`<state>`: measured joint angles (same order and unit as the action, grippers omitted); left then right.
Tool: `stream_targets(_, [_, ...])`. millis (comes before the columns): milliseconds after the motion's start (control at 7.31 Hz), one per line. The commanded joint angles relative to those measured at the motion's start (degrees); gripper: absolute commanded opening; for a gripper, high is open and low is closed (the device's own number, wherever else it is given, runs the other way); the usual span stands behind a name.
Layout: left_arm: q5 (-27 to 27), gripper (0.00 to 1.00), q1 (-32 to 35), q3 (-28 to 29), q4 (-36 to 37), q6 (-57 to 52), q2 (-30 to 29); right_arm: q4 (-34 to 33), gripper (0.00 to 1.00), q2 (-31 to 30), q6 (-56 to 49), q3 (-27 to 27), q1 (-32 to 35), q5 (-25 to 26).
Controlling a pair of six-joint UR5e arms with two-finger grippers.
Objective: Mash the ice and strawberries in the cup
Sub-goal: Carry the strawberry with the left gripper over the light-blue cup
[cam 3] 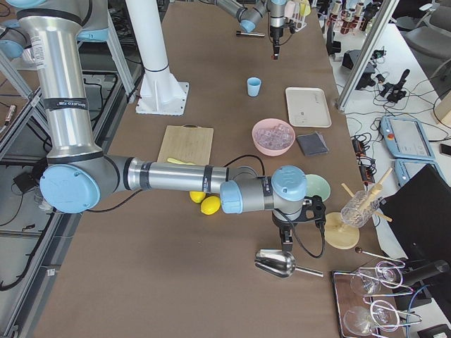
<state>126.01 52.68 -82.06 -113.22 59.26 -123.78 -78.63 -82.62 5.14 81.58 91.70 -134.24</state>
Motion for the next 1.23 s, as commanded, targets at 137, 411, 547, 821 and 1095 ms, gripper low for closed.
stream_targets(137, [-0.67, 0.14, -4.41, -2.4, -0.42, 12.08, -5.85, -0.03, 1.0, -0.7, 0.75, -0.02, -0.03, -1.72])
stream_targets(411, [-6.95, 0.14, -10.54, -5.38, -1.12, 17.2, -5.95, -0.12, 1.0, -0.87, 0.75, 0.07, -0.12, -3.13])
stream_targets(547, [-7.79, 0.14, -12.06, -5.66, -1.21, 18.86, -5.86, -1.51, 1.0, -0.44, 0.75, 0.16, -0.64, -3.14])
stream_targets(821, [-8.15, 0.14, -12.94, -6.8, -1.12, 19.58, -5.07, -2.32, 1.0, -0.26, 0.66, 0.25, -0.65, -3.22])
stream_targets(1095, [-8.06, 0.2, -13.21, -6.89, -1.3, 19.49, -4.81, -2.32, 1.0, -0.17, 0.58, 0.24, -0.65, -3.05])
